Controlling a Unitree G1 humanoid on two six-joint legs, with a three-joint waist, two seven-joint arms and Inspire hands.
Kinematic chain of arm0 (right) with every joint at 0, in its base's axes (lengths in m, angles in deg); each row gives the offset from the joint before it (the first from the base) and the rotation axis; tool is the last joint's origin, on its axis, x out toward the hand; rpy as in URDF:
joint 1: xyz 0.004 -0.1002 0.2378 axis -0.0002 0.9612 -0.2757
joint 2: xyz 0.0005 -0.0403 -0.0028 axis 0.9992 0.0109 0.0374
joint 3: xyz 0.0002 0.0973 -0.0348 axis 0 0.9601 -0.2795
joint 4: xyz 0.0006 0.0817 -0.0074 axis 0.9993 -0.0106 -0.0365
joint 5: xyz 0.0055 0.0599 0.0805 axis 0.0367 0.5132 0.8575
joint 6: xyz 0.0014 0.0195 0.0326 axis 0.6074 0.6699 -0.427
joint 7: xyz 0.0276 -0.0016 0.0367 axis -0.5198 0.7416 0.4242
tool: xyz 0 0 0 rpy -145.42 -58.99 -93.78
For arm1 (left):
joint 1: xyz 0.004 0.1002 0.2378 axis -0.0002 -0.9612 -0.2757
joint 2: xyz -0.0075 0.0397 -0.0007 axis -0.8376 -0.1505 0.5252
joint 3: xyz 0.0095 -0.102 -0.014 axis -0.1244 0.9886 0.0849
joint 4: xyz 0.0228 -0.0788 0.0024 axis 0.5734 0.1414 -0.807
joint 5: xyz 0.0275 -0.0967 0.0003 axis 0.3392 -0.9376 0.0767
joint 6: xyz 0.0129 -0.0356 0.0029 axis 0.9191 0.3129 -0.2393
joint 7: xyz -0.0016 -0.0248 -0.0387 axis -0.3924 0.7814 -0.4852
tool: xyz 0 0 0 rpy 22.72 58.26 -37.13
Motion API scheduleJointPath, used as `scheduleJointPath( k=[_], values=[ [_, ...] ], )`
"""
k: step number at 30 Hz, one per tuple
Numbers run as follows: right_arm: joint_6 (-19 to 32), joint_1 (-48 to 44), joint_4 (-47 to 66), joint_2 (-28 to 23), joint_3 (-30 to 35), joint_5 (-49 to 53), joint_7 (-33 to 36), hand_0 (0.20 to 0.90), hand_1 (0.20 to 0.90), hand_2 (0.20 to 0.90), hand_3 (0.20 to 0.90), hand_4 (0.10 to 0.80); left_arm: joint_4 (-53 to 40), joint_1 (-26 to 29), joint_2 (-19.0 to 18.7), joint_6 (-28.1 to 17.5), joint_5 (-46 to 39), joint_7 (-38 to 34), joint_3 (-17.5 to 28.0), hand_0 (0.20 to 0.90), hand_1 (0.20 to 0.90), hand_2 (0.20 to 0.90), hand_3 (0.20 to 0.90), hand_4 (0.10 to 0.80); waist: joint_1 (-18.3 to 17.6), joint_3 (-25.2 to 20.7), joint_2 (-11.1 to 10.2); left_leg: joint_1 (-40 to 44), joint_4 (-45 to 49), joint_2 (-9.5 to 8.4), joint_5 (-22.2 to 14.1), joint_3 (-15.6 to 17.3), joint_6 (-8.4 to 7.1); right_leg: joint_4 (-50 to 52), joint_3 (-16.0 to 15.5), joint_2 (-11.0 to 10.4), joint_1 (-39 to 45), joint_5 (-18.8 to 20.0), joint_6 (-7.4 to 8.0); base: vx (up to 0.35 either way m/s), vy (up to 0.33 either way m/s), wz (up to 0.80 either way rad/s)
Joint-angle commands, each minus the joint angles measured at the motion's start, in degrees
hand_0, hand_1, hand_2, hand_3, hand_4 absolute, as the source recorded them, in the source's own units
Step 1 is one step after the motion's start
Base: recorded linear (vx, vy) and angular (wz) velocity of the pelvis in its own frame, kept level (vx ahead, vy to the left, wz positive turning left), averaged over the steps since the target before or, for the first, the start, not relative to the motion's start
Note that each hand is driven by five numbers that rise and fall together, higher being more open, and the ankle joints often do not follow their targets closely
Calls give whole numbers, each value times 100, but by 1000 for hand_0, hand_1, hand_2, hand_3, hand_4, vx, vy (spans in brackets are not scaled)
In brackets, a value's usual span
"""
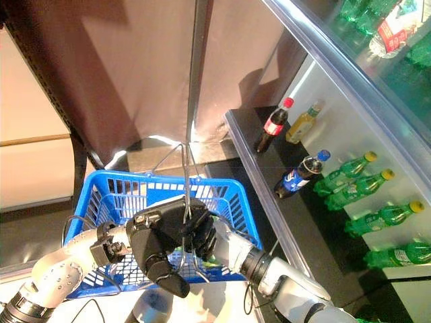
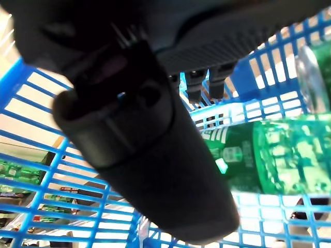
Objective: Pick up the drink and place into the basket.
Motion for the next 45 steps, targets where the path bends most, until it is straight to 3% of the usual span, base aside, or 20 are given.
scheduleJointPath(
  k=[1, 26, 27, 37, 45],
  values=[
    [412, -264, 59, 243, 24, -6, 430, 900, 900, 900, 900, 800, -1557, 976, 1249, -1153, -1072, 791, -195, 300, 300, 300, 200, 100, 96, -1372, 286, 310, -303, 30, -104, -546, 66, 666, -67, 99, -230, 28, -360, 0, 0, 0],
    [422, 432, 1157, -529, 1363, 624, 876, 900, 900, 900, 900, 800, -1019, 177, 1201, -1980, -827, -226, 1016, 300, 300, 300, 200, 100, -137, -1341, 365, 333, -303, 90, -80, -268, 74, 623, 73, 94, -263, 68, -325, -8, 8, -3],
    [429, 474, 1180, -548, 1416, 634, 872, 900, 900, 900, 900, 800, -1007, 161, 1209, -1998, -815, -243, 1035, 300, 300, 300, 200, 100, -139, -1333, 399, 277, -303, 60, 54, -253, 118, 620, -14, 59, -315, 202, -351, -83, 67, -15],
    [659, 1095, 1618, -739, 2107, 949, 940, 900, 900, 900, 900, 800, -635, -107, 1354, -2355, -512, -937, 1435, 300, 300, 300, 200, 100, -450, -1330, 477, 336, -303, 111, 21, 47, 141, 597, 166, 46, -386, 223, -309, -32, 11, -9],
    [1008, 1606, 2056, -856, 2767, 1121, 1355, 900, 900, 900, 900, 800, -139, -338, 1460, -2806, -184, -1932, 1729, 300, 300, 300, 200, 100, -807, -1350, 567, 439, -303, 158, -45, 381, 184, 565, 410, 21, -476, 269, -241, -32, 12, -14]
  ],
)
